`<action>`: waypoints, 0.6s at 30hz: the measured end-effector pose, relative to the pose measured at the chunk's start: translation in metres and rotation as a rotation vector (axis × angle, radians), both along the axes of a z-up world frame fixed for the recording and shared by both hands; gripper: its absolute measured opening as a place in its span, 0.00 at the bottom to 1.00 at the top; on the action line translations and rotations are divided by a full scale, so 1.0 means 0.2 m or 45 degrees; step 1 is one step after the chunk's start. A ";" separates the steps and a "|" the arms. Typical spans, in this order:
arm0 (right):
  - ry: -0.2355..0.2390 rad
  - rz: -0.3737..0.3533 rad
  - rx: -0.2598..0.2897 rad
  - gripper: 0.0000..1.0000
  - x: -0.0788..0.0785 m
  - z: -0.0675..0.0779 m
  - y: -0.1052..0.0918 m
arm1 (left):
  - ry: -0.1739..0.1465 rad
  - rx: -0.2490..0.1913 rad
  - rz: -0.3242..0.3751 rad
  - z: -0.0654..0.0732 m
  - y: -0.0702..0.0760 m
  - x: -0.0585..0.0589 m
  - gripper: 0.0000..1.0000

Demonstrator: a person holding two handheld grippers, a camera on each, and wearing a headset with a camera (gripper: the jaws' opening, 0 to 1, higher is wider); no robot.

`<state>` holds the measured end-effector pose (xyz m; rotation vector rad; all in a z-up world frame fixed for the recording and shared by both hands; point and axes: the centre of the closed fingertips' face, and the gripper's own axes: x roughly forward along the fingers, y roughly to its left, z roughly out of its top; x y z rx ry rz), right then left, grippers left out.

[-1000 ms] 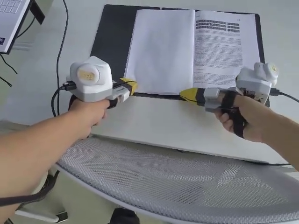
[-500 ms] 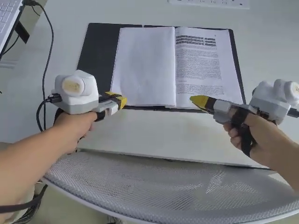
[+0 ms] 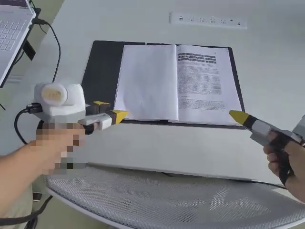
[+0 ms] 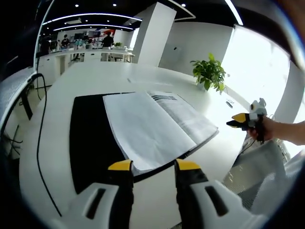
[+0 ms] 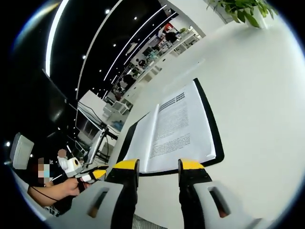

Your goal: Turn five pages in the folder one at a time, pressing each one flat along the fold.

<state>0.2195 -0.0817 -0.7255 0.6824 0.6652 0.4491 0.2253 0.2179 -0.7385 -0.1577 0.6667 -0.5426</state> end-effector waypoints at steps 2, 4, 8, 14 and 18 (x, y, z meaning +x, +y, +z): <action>-0.020 -0.019 -0.043 0.34 -0.02 0.02 -0.04 | -0.001 -0.007 0.019 0.03 0.03 -0.02 0.37; -0.042 -0.017 -0.099 0.34 -0.04 0.05 -0.08 | 0.009 -0.013 0.028 0.05 0.05 -0.04 0.39; -0.069 -0.005 -0.182 0.40 -0.07 0.10 -0.12 | 0.010 -0.023 0.047 0.10 0.09 -0.11 0.44; -0.106 0.032 -0.280 0.59 -0.11 0.15 -0.13 | 0.040 -0.032 0.063 0.15 0.10 -0.20 0.58; -0.114 0.070 -0.324 0.65 -0.15 0.15 -0.11 | 0.053 0.001 0.071 0.17 0.12 -0.26 0.66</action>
